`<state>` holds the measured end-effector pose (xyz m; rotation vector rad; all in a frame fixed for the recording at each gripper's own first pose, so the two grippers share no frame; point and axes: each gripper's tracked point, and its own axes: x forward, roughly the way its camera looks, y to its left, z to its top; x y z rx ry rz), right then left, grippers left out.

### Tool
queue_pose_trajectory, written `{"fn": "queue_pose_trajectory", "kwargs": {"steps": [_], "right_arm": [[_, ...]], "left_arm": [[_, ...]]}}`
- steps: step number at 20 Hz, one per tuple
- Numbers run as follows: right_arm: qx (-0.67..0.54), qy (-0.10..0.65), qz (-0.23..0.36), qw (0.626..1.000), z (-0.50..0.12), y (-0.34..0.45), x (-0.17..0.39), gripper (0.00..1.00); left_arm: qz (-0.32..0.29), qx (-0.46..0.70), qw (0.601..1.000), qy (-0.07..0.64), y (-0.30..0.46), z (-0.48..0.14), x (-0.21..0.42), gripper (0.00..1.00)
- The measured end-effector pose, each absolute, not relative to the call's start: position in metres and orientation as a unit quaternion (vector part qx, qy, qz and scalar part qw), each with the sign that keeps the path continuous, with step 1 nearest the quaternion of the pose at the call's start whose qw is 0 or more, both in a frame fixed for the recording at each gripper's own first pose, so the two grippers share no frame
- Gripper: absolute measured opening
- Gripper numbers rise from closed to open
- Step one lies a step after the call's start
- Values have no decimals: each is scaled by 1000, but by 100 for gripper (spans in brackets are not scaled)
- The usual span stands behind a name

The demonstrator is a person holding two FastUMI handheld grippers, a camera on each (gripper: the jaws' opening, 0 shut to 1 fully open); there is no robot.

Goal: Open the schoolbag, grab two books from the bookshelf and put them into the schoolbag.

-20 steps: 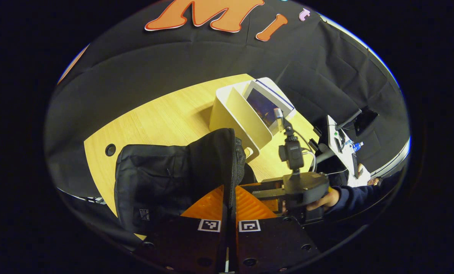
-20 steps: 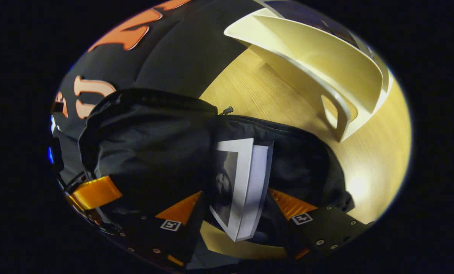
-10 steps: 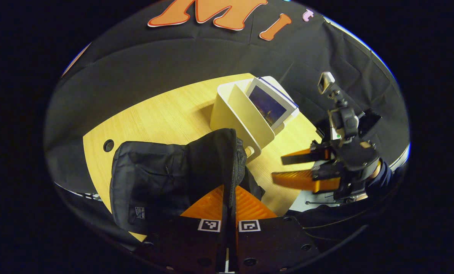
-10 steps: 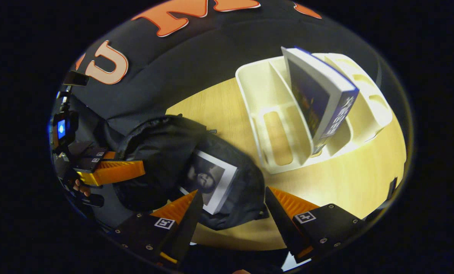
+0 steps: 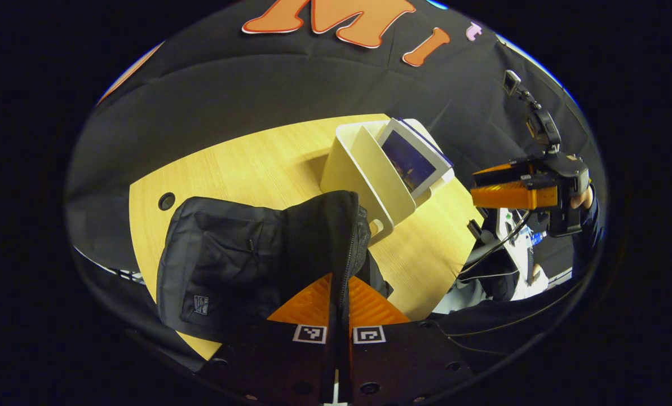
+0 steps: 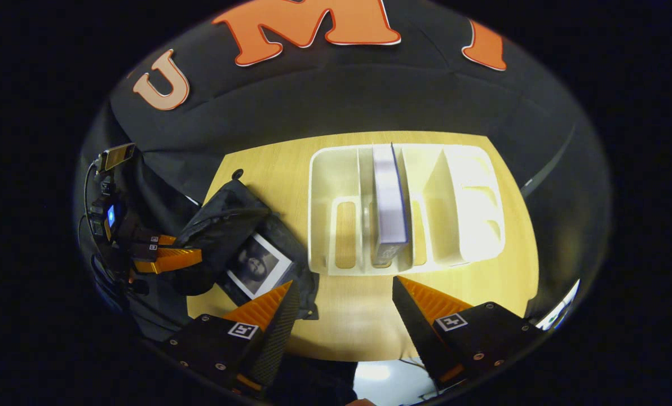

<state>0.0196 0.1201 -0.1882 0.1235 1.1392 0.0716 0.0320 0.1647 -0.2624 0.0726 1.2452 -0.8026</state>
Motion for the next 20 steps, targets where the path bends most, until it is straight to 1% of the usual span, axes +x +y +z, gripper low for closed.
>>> {"fn": "queue_pose_trajectory", "kwargs": {"steps": [1,5,9,11,13,15,16,17,18,20], "right_arm": [[49,540,37,839,-183,112,26,98],[50,547,35,835,-187,89,70,98],[55,569,41,820,-218,79,108,98],[53,581,55,811,-233,82,119,98],[45,593,66,801,-248,87,127,96],[38,604,73,793,-263,90,132,88],[38,608,74,790,-265,92,136,65],[36,610,73,788,-268,91,138,78],[34,611,69,788,-270,89,140,54],[27,610,51,790,-273,79,142,42]], "left_arm": [[-360,29,740,568,164,-263,31,4],[-332,14,749,574,164,-267,31,3],[-297,4,755,585,164,-272,29,4],[-283,1,757,589,164,-275,29,3],[-268,-4,759,594,163,-277,28,4],[-254,-10,761,597,163,-278,26,3],[-247,-14,762,598,163,-278,26,4],[-242,-16,762,600,164,-279,24,4],[-237,-18,763,601,164,-279,23,3],[-233,-19,764,601,164,-278,20,3]]}}
